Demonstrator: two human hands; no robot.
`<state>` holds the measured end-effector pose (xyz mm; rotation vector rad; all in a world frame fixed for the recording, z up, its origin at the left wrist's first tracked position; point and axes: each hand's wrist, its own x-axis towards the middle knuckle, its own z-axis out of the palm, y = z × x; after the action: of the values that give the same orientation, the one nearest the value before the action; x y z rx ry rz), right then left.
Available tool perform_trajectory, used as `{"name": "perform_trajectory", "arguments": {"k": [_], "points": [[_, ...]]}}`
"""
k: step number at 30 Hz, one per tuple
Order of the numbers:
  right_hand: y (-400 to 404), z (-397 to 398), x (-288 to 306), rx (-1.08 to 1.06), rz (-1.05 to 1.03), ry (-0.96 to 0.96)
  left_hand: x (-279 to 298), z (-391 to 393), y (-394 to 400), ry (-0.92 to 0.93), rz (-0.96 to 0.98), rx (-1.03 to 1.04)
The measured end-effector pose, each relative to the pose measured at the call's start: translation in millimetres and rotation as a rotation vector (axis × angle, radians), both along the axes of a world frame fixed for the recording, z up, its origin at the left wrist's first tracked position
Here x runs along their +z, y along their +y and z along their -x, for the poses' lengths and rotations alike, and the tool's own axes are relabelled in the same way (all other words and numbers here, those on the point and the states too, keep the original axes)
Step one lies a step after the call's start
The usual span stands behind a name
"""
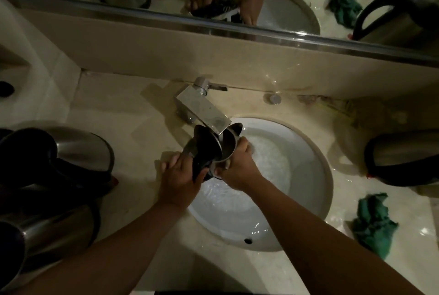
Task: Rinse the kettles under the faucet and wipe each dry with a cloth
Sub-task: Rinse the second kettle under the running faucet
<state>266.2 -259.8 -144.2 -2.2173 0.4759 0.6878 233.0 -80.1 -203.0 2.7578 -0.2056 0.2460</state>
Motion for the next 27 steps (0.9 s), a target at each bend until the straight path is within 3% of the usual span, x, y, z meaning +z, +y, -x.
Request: {"name": "perform_trajectory", "arguments": {"k": [6,16,21,27], "points": [[1.1,-1.2,5.7,0.025,0.018,0.001,1.8,-0.6,0.1,0.105,0.018,-0.001],[3.2,-0.2,6.4,0.052,0.053,-0.019,1.7,0.5,-0.2,0.023,0.011,-0.002],[1.3,-0.2,6.0,0.024,0.033,-0.014,2.1,-1.1,-0.2,0.162,0.035,-0.011],[1.8,0.6,5.4,-0.008,0.025,0.001,0.4,-0.2,0.1,0.147,0.046,0.001]]}}
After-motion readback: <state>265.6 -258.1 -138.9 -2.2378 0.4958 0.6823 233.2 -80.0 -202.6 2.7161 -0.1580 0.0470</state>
